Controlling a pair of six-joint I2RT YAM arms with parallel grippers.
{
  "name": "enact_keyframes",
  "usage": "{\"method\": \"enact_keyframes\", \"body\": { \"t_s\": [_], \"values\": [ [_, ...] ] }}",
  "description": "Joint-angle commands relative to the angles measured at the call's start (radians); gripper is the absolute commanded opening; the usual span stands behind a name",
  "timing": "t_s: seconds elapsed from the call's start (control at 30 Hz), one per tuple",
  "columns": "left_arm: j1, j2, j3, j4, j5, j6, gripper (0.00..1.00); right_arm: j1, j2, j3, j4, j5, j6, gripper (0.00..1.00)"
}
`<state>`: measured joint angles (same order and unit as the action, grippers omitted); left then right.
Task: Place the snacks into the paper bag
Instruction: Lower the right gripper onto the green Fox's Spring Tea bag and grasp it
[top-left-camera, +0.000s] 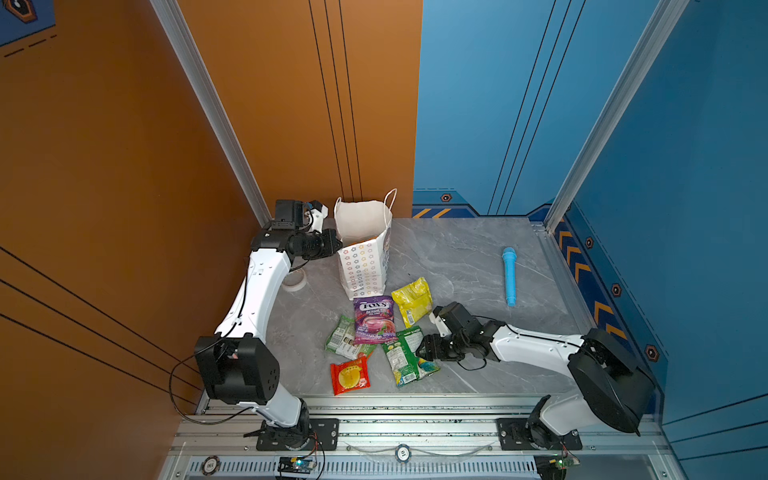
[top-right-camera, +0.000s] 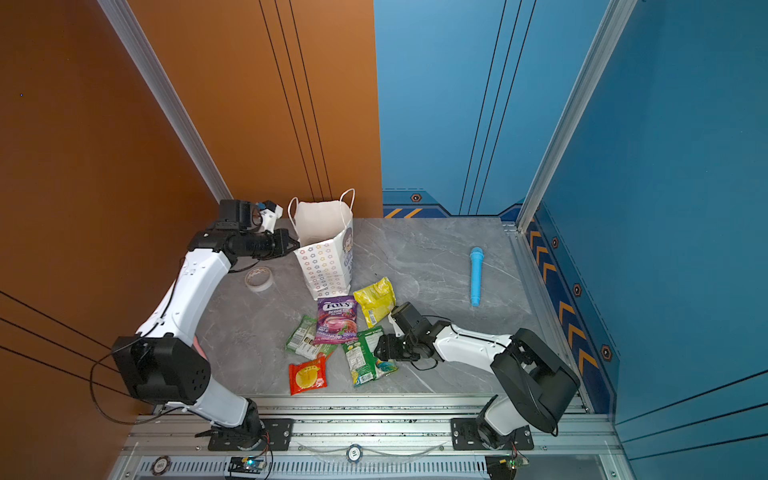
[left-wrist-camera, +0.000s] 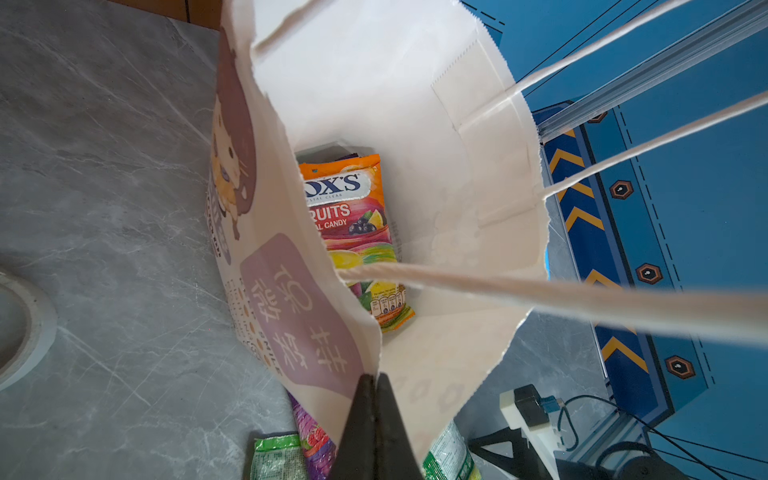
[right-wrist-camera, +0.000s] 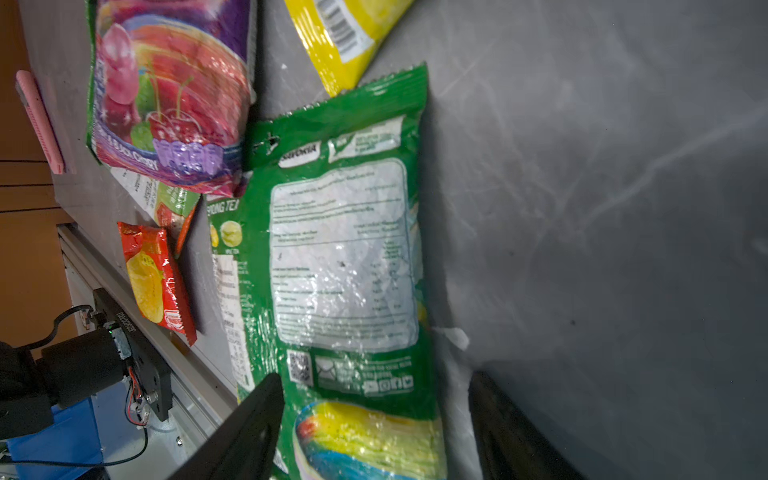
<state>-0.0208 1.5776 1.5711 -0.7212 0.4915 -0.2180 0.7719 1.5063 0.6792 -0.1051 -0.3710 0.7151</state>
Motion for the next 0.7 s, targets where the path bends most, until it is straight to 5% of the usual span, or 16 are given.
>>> {"method": "enact_keyframes", "body": {
  "t_s": [0.0,0.4,0.67],
  "values": [
    [-0.004,0.013,-0.025,-0.027,-0.015,0.003,0.02,0.011,0.045,-0.01,0.016,0.001,0.022,0.68],
    [-0.004,0.014,-0.025,-0.027,-0.016,0.003,0.02,0.015,0.102,-0.012,0.074,-0.008,0.059,0.46],
    [-0.004,0.013,-0.025,-0.027,-0.016,0.003,0.02,0.012,0.117,-0.009,0.09,-0.016,0.07,0.17]
  ]
}}
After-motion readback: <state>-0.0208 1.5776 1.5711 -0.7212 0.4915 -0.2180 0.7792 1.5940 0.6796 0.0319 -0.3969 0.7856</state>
